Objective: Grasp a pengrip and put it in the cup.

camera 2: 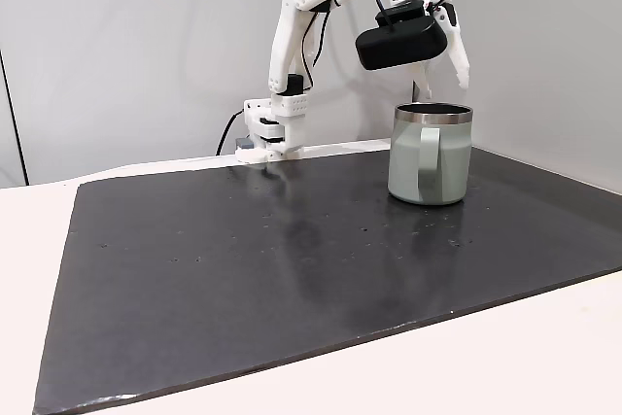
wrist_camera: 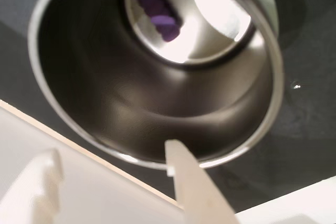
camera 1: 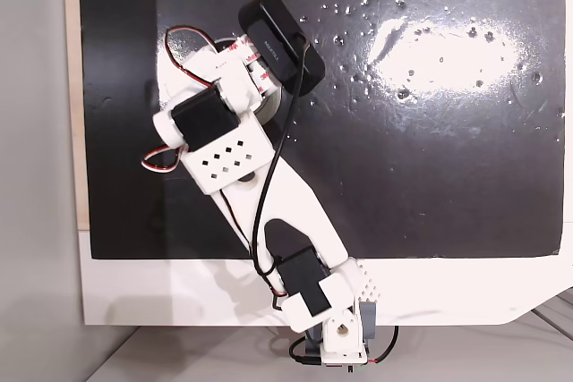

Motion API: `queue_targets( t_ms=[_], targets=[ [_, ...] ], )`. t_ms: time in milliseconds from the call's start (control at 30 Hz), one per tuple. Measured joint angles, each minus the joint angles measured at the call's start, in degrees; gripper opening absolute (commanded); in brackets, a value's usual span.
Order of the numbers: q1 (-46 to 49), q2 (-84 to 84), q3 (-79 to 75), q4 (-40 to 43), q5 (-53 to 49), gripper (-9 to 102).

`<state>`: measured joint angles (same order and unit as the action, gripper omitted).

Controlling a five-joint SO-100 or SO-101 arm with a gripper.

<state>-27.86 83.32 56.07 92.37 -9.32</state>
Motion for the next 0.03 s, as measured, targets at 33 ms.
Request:
queue_targets(
  t_ms=[33],
  targets=[
    [0.0, 0.0, 0.0, 0.0, 0.0, 19]
  ],
)
